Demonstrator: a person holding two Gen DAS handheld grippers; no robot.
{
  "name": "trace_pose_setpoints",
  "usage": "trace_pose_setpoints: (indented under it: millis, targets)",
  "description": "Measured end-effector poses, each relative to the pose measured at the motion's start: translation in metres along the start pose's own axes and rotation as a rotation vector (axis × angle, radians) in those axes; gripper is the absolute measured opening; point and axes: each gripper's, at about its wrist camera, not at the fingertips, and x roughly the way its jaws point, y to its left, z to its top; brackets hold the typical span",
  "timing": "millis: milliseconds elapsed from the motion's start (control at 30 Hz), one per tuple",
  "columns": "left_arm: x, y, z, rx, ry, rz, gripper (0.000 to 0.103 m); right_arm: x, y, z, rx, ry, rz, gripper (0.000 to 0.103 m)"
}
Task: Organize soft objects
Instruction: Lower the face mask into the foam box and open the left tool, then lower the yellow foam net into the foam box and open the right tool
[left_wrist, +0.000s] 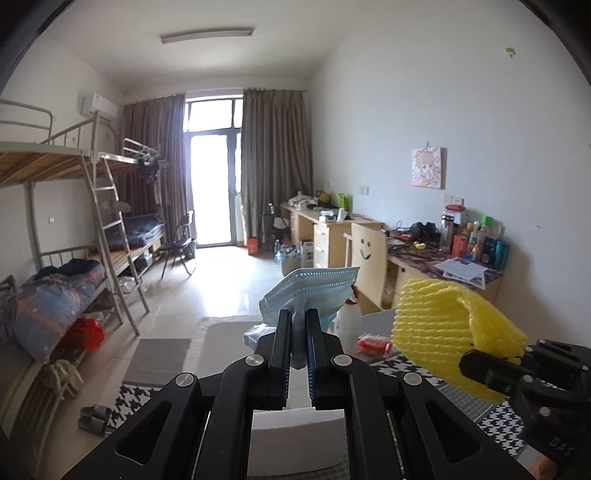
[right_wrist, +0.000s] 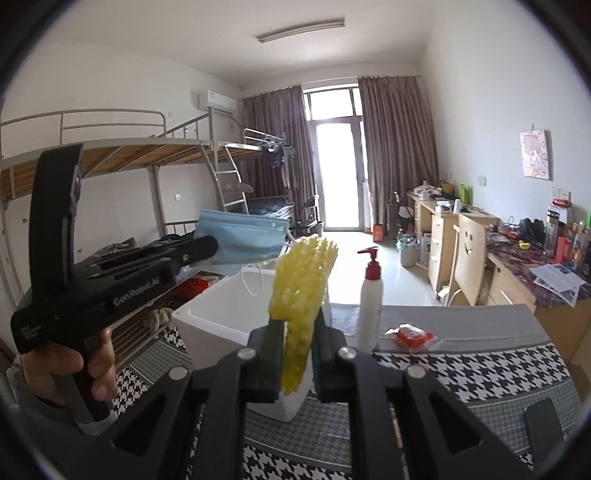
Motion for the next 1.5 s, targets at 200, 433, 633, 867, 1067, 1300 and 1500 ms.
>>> trace_pose_setpoints:
  millis: [200,433,633,867,1067,1300,1500]
  targets:
    - [0.008,0.009,-0.005,-0.017,0.022,0.035,0.008,0.011,0.004,0.005,-0.004,0.023,0.036,0.016]
    - [0.016,0.011,-0.007,-0.020,0.042,0.062,0.008,0.023,0.010,0.011,-0.021,0.034,0.069,0.016]
    - [0.034,0.014,-0.010,-0.015,0.095,0.068,0.008,0.033,0.008,0.014,-0.014,0.054,0.066,0.016]
    - [0.048,0.022,-0.016,-0.035,0.134,0.070,0.008,0.039,0.008,0.011,-0.021,0.081,0.054,0.016]
    - [0.052,0.023,-0.018,-0.046,0.157,0.065,0.010,0.044,0.010,0.009,-0.024,0.098,0.046,0.016]
    - [0.050,0.034,-0.018,-0.092,0.131,0.104,0.084,0.047,0.010,0.010,-0.021,0.104,0.037,0.016]
    - [0.046,0.036,-0.019,-0.085,0.125,0.119,0.093,0.049,0.012,0.009,-0.021,0.109,0.027,0.016]
